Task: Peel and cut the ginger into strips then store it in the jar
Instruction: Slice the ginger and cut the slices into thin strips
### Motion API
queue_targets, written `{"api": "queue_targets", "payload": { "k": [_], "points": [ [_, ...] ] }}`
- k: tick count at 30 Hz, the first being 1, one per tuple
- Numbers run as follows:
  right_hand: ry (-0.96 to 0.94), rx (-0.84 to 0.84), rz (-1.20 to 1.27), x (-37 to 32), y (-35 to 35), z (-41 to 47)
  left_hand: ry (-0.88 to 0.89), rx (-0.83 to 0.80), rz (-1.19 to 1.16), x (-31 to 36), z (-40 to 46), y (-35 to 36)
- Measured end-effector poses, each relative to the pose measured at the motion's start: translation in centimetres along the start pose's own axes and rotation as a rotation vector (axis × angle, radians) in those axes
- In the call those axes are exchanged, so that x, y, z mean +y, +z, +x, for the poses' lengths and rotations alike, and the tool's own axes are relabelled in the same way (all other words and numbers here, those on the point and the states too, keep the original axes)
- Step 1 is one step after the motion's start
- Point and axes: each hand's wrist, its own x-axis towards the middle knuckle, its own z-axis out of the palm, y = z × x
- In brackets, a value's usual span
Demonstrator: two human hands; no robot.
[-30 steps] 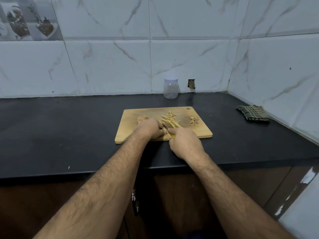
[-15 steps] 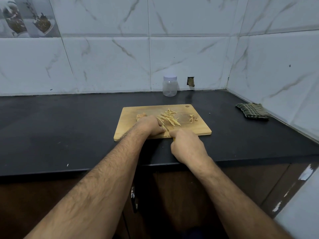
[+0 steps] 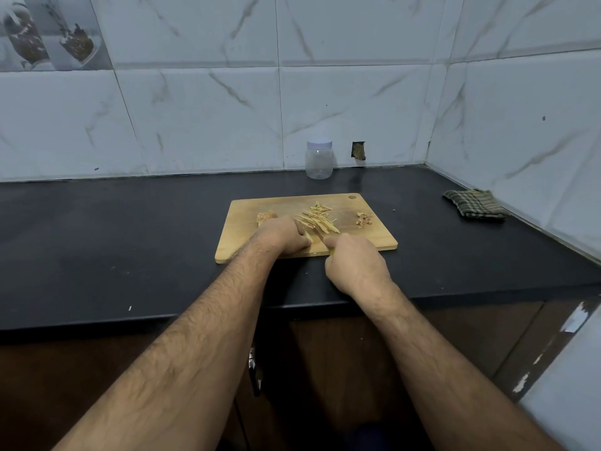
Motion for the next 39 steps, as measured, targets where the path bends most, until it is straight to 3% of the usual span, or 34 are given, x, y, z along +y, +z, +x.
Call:
{"api": "queue_targets", "payload": {
  "k": [39],
  "points": [
    [-0.018, -0.005, -0.001, 0.6, 0.3, 0.2, -0.091, 0.081, -0.117, -0.3, 0.1, 0.8]
  ]
}}
